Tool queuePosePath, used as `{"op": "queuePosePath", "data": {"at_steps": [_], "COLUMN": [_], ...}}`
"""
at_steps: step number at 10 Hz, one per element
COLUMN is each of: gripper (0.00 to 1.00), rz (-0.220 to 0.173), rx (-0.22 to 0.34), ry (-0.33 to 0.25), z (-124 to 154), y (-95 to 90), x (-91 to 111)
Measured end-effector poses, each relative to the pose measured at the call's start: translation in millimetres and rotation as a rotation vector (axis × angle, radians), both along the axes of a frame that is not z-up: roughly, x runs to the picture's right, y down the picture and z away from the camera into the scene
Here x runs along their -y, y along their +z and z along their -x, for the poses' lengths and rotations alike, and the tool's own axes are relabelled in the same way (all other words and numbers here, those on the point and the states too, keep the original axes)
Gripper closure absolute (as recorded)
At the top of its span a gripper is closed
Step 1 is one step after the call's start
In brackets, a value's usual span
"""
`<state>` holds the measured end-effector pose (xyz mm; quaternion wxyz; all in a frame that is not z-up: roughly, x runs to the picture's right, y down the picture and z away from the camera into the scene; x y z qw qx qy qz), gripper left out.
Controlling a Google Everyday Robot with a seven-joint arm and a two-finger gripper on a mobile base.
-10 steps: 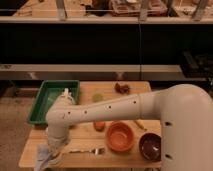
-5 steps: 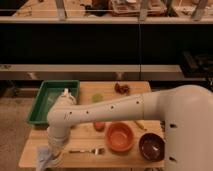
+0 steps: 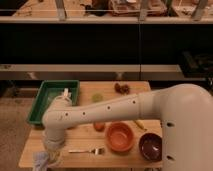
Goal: Place towel in paper cup
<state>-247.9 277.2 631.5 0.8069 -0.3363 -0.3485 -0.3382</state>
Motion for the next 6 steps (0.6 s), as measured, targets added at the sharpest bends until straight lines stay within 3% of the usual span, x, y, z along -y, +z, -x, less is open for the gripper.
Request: {"op": "queuePosePath", "data": {"at_steps": [6], "gripper": [0.36], "rz": [-0.093], "rx": [0.051], "ry": [0.056], "z": [-14], "y": [-23.7], "x": [5]}}
